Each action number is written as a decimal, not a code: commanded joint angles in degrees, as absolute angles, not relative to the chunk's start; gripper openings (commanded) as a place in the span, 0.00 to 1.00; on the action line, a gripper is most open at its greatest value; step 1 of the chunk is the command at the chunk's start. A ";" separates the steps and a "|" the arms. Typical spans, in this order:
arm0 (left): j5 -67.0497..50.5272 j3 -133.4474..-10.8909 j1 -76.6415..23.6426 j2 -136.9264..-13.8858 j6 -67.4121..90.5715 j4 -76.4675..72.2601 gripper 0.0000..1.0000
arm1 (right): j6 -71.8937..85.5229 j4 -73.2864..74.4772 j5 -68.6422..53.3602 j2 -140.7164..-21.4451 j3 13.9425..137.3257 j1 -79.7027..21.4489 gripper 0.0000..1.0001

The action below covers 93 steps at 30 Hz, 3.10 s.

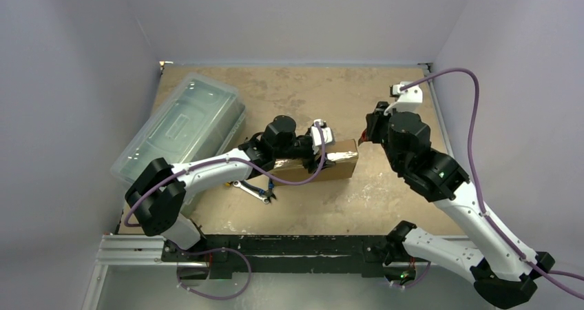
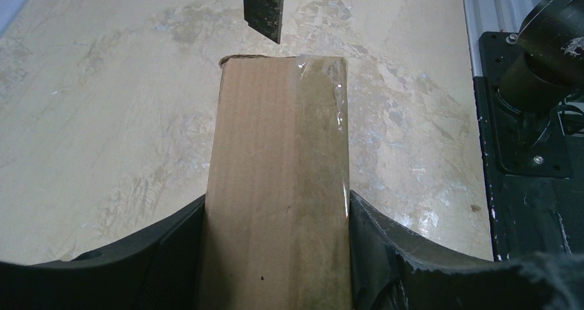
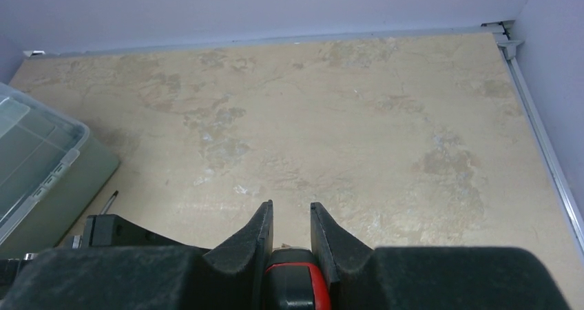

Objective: Unpack the express box

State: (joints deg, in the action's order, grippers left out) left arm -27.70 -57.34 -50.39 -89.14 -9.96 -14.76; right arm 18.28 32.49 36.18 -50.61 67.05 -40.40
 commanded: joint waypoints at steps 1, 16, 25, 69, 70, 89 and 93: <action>-29.36 -56.88 -50.55 -89.54 -7.74 -17.44 0.59 | 19.15 29.93 35.68 -50.49 67.44 -40.60 0.00; -29.43 -56.83 -50.62 -89.49 -7.47 -17.49 0.58 | 19.86 29.27 34.20 -50.98 65.42 -40.61 0.00; -22.28 -57.92 -50.62 -90.71 -4.99 -16.64 0.53 | 20.71 33.82 31.64 -48.90 64.16 -40.84 0.00; -16.01 -57.93 -50.99 -94.38 -6.31 -15.32 0.49 | 16.31 19.75 38.72 -49.54 67.06 -44.43 0.00; -16.00 -58.16 -51.01 -94.46 -5.99 -15.14 0.49 | 15.48 19.59 39.50 -50.29 68.49 -44.39 0.00; -9.42 -65.16 -51.16 -95.74 13.15 -8.27 0.83 | 25.79 30.15 54.79 -48.34 63.48 -44.07 0.00; -11.13 -65.59 -51.23 -94.12 15.70 -7.77 0.84 | 31.09 33.48 54.32 -43.86 61.36 -44.03 0.00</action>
State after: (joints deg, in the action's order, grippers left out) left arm -10.17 -64.77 -51.22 -96.33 10.44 -11.81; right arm 23.40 30.15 50.52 -48.86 62.08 -44.21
